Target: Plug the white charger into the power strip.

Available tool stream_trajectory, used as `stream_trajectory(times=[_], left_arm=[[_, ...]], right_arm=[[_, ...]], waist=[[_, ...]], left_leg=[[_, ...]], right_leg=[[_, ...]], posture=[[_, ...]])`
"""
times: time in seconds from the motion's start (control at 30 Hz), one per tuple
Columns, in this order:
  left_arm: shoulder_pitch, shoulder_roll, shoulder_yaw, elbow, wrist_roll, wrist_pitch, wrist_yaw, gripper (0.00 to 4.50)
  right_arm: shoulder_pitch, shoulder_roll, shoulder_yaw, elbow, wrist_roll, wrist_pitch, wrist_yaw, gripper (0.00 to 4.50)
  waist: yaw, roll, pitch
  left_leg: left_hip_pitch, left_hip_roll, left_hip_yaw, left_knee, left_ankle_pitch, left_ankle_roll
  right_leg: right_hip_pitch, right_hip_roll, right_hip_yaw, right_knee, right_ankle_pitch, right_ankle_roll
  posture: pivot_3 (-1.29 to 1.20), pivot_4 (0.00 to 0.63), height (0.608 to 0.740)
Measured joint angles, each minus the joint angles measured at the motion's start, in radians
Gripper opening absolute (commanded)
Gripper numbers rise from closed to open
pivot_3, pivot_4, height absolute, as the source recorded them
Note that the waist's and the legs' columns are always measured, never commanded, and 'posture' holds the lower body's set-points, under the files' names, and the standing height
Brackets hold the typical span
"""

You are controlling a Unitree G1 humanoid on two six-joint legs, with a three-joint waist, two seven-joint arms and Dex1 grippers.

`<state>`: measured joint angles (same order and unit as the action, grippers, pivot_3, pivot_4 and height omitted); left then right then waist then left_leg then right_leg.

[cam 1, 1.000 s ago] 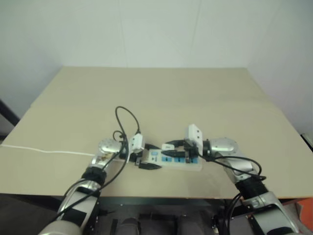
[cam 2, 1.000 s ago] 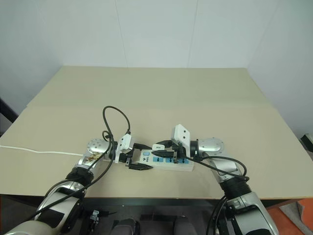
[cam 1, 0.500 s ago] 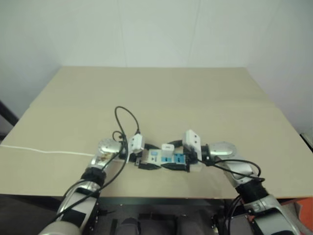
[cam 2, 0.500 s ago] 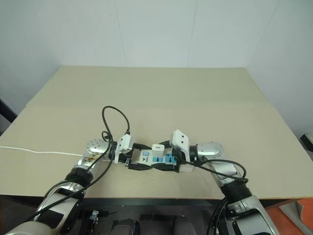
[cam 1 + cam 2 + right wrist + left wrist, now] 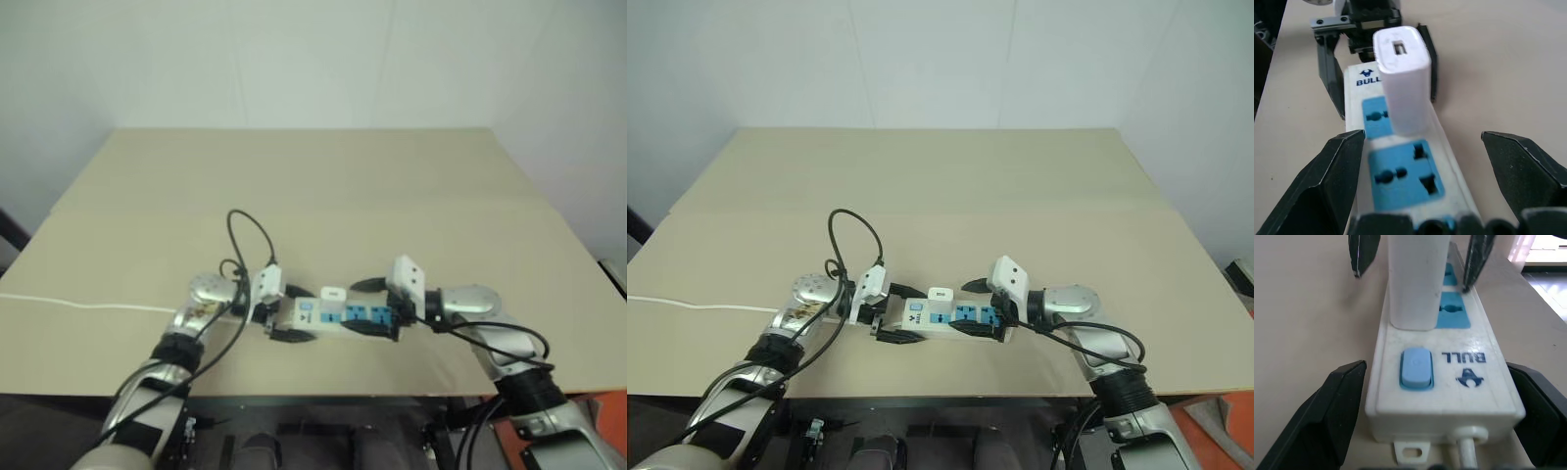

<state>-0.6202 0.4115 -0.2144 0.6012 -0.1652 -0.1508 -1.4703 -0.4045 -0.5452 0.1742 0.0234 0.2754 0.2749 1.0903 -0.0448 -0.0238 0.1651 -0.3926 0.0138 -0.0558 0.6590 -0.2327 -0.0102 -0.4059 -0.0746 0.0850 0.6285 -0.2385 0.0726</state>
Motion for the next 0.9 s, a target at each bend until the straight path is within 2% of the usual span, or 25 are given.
stream_trajectory(times=[0.13, 0.4, 0.67, 0.9], left_arm=[[0.048, 0.041, 0.005, -0.138, -0.048, 0.054, -0.026, 4.49], [0.133, 0.212, 0.116, -0.407, -0.183, 0.220, -0.037, 4.49], [0.183, 0.337, 0.216, -0.488, -0.230, 0.266, -0.012, 4.49], [0.236, 0.415, 0.259, -0.549, -0.274, 0.334, -0.014, 4.49]], right_arm=[[0.009, -0.022, -0.034, -0.086, 0.040, 0.042, -0.007, 4.50], [0.133, -0.197, -0.210, -0.272, 0.152, 0.106, 0.010, 4.50], [0.323, -0.314, -0.404, -0.377, 0.228, 0.139, 0.019, 4.50], [0.439, -0.336, -0.515, -0.429, 0.266, 0.146, 0.018, 4.50]], waist=[[0.002, 0.000, 0.009], [0.006, 0.000, 0.016], [0.003, -0.001, 0.020], [0.004, -0.001, 0.020]], left_leg=[[-0.001, 0.000, 0.000, 0.000, 0.000, 0.000], [-0.002, 0.000, 0.000, 0.000, 0.000, 0.000], [-0.002, 0.001, 0.001, 0.000, 0.000, 0.000], [-0.002, 0.001, 0.001, 0.000, 0.000, 0.000]], right_leg=[[-0.001, 0.000, 0.000, 0.000, 0.000, -0.001], [-0.001, -0.001, -0.001, -0.001, -0.001, 0.001], [-0.001, -0.001, -0.001, -0.002, -0.001, 0.001], [-0.001, -0.001, -0.001, -0.001, -0.001, 0.001]], posture=[[0.00, 0.150, 0.740], [0.00, 0.150, 0.740], [0.00, 0.150, 0.740], [0.00, 0.150, 0.740]])
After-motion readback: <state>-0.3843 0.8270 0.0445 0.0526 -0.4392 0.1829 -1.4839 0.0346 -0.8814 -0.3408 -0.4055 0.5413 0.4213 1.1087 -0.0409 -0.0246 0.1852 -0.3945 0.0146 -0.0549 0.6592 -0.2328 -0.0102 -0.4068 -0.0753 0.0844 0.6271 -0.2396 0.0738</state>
